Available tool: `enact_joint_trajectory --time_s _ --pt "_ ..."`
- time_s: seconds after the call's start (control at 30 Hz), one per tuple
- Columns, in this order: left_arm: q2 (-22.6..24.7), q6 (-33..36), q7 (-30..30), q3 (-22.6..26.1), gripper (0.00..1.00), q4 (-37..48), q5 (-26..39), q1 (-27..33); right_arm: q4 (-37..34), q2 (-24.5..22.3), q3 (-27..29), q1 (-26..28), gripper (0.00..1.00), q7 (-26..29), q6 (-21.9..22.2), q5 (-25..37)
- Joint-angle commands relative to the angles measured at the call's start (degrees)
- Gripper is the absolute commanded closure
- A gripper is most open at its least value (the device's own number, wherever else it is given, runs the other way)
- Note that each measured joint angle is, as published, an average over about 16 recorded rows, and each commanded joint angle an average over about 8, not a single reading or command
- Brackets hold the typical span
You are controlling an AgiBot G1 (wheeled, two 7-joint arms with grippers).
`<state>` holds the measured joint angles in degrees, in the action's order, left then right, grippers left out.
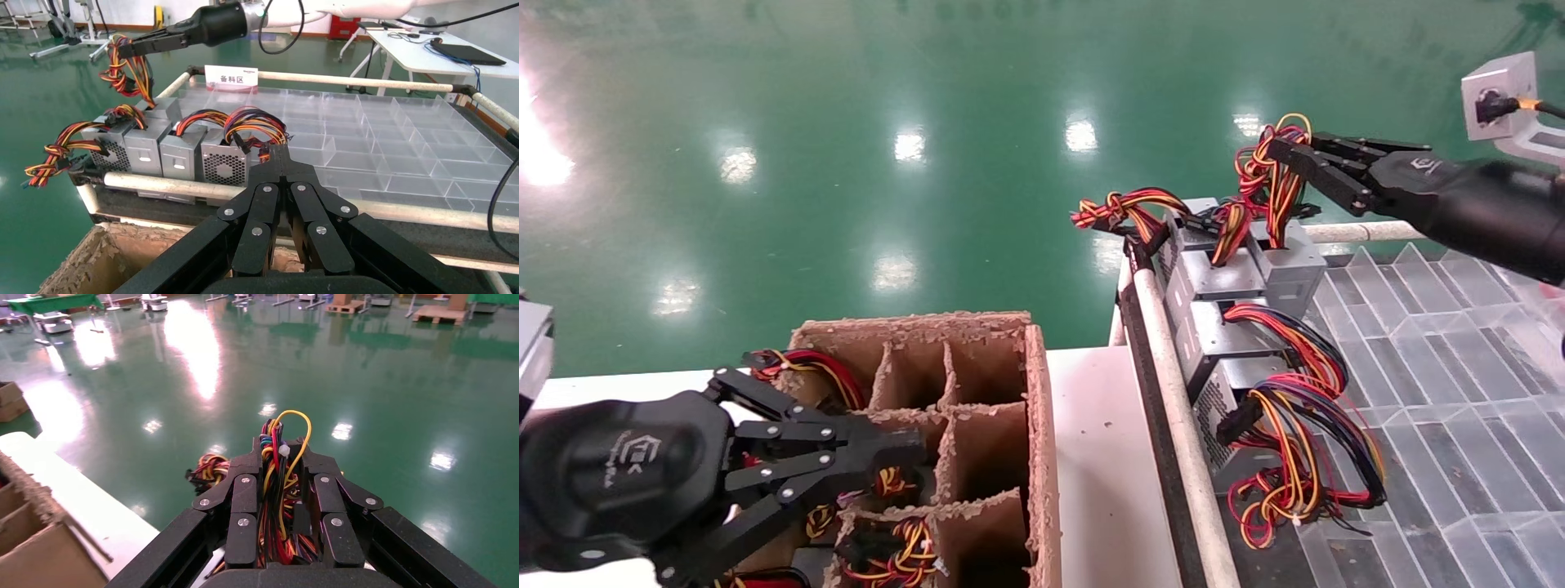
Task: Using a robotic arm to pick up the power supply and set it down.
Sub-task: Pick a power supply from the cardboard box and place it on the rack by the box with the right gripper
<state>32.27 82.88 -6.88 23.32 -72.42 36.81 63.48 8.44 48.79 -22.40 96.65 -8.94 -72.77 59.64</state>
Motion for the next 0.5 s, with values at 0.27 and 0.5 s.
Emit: enact_joint_trajectory --time_s 0.27,0.5 --pt "0.0 0.0 0.0 0.0 1.0 0.0 0.0 0.0 -4.4 3.3 0.6 1.3 1.0 -4.1 5.3 -0.5" --pt "0.0 0.0 0.0 0.0 1.0 0.0 0.0 0.0 -6.2 5.2 0.5 2.0 1.0 -6.1 10.1 -0.3"
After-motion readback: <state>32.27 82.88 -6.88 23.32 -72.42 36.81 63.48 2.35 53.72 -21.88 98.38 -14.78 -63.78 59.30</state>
